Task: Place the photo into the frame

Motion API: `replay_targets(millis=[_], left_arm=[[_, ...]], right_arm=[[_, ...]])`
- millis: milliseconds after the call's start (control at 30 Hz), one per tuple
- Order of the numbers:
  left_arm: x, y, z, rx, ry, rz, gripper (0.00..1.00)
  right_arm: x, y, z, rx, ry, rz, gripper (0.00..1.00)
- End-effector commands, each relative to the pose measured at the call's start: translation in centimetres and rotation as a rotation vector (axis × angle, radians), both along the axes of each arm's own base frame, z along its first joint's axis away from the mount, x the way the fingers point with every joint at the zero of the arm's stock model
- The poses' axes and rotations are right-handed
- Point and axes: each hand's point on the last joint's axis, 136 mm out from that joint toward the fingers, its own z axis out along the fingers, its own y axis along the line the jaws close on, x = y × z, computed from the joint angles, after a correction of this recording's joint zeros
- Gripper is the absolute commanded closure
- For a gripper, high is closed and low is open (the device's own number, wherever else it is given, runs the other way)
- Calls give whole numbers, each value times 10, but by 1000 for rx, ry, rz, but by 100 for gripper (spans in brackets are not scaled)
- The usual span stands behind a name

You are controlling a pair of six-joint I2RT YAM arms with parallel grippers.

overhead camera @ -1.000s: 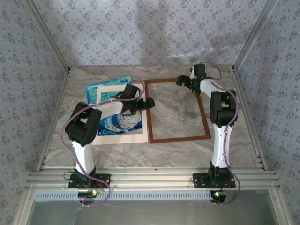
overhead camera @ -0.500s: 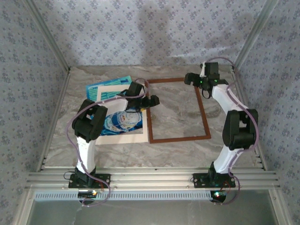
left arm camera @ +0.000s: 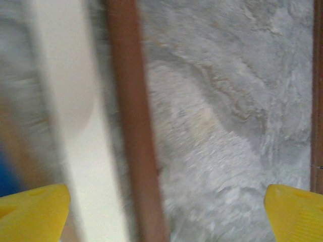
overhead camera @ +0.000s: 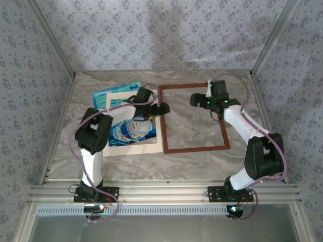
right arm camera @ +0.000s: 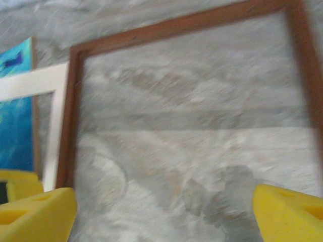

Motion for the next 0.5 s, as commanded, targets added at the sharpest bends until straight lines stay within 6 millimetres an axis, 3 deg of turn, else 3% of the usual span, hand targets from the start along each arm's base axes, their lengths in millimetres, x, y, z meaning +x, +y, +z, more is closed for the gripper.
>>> replay_targets(millis=[0,300,467], left_arm=[[-5,52,25,55,-49,77,2],[-64,151,15,142,-18,253,1],[-80,197,9,142,-26,386,1]], right_arm=[[-22,41,-7,29,30,30,20],[-50,151,-40,-12,65,140,45],[-53,206,-63,-45,111,211,54]])
